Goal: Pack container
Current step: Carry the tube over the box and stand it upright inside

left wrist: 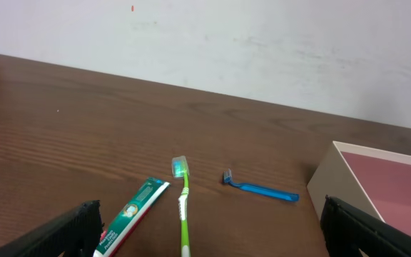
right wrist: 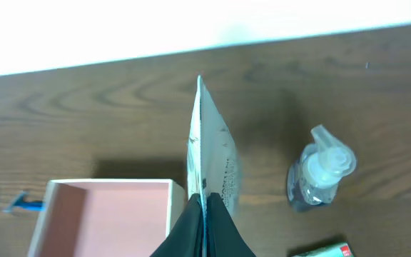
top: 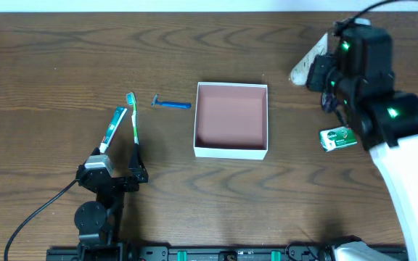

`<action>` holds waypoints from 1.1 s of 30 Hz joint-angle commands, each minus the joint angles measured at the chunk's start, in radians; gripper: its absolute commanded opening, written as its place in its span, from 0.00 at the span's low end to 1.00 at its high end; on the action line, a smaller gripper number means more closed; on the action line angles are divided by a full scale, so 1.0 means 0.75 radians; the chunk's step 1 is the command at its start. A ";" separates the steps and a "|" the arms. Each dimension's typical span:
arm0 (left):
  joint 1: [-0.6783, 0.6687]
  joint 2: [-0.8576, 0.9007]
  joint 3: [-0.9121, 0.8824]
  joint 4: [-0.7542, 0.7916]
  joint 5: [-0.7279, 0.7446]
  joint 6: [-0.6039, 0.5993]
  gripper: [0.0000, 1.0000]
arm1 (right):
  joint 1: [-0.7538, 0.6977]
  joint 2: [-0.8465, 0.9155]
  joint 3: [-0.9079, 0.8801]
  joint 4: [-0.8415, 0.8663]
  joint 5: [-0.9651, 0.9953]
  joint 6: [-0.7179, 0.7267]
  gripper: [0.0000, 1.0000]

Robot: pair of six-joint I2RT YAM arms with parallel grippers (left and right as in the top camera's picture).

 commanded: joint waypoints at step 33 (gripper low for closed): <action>0.008 -0.007 -0.037 -0.022 -0.001 0.003 0.98 | 0.626 0.319 0.028 0.169 0.074 0.365 0.01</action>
